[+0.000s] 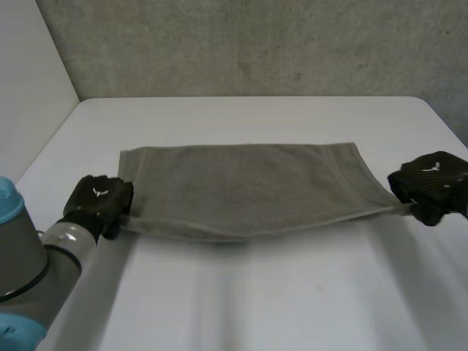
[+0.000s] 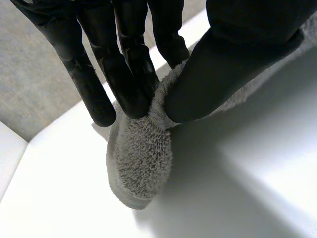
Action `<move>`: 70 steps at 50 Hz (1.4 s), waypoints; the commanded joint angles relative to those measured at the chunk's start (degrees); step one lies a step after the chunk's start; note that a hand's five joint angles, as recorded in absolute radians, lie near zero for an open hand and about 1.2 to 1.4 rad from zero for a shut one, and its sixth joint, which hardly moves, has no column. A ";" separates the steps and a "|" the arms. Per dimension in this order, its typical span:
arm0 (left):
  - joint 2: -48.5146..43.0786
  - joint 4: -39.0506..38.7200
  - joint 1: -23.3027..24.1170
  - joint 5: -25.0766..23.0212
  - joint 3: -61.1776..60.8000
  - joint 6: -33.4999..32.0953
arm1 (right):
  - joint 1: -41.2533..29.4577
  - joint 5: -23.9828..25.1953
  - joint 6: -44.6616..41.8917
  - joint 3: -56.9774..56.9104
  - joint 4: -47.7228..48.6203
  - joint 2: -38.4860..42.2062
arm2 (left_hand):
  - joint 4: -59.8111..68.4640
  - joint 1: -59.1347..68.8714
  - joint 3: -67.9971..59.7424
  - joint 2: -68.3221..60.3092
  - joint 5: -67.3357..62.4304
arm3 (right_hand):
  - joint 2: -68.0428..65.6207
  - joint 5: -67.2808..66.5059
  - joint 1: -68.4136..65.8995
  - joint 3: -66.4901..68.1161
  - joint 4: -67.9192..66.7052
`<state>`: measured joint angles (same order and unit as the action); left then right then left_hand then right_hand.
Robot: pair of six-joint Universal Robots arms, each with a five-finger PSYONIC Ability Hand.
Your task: Fold the towel.
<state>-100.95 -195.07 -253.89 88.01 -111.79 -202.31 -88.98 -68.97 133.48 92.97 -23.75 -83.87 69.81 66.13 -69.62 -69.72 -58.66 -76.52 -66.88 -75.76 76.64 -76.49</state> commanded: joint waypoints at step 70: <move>-33.73 -13.14 1.64 0.85 41.67 -1.95 | -8.58 -12.24 14.00 -24.61 28.78 28.61 | -59.81 -56.13 59.62 59.72 58.66 | 66.52 66.88 65.76 -66.64 66.49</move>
<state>-143.26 -208.41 -251.62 88.94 -63.00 -204.32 -98.28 -81.75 147.42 61.48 8.02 -46.52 9.57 9.75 -9.55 -9.61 -1.68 -14.10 -3.37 -13.37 13.91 -14.71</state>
